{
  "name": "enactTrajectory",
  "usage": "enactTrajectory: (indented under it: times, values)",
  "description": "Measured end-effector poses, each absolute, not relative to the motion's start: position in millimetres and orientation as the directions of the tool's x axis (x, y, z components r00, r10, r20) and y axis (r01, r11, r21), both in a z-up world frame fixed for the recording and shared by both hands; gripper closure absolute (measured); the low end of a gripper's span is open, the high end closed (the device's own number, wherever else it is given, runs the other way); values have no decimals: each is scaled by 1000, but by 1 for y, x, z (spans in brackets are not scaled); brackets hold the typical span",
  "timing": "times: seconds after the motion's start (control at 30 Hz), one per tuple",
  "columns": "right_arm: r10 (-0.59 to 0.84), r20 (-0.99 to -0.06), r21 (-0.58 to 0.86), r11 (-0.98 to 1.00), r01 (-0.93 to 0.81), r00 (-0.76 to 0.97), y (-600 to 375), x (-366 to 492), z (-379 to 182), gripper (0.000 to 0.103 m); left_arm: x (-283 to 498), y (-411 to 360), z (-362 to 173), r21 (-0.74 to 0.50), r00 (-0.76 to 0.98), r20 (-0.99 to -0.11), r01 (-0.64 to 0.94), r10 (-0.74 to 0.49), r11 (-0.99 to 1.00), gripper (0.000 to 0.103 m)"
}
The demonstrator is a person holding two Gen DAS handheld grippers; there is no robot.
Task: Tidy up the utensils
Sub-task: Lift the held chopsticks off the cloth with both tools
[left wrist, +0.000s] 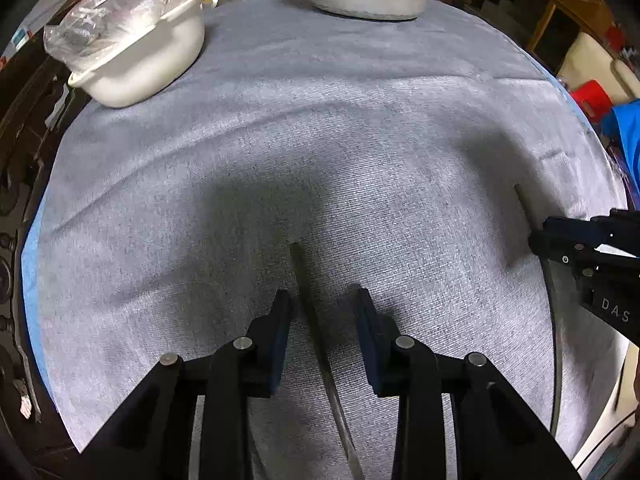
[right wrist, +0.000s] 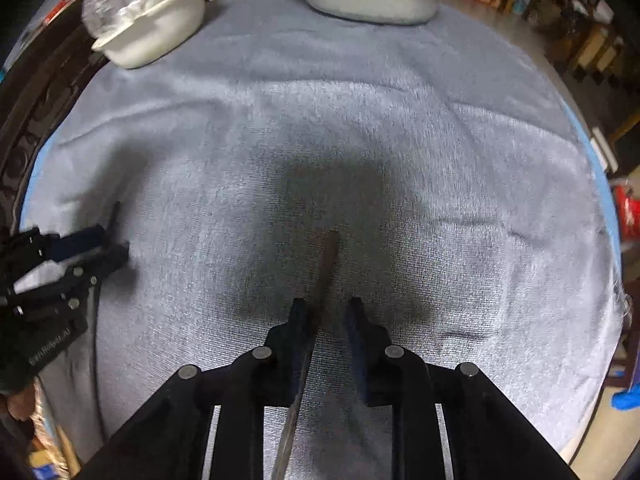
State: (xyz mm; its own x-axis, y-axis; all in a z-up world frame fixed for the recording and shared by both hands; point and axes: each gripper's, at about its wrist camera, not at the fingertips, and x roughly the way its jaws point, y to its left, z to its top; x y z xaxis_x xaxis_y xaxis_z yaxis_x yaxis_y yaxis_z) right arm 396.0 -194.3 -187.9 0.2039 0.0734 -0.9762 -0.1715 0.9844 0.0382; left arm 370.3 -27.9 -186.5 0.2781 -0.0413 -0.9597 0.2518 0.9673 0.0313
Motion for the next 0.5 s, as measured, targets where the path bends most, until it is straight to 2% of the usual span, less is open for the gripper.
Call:
enactTrajectory:
  times: [0.13, 0.3, 0.37, 0.5]
  values:
    - [91, -980, 64, 986, -155, 174, -201, 405, -187, 83, 374, -32, -188, 33, 273, -961, 259, -41, 965, 71]
    - [121, -978, 100, 987, -126, 170, -216, 410, -185, 91, 376, -34, -190, 39, 280, -959, 279, -42, 959, 85]
    - [142, -973, 121, 985, -119, 180, -223, 409, -184, 91, 373, -35, -189, 63, 295, -955, 293, -28, 954, 91]
    - [133, -969, 108, 986, -126, 208, -229, 403, -180, 92, 368, -42, -190, 91, 307, -952, 296, -4, 951, 96]
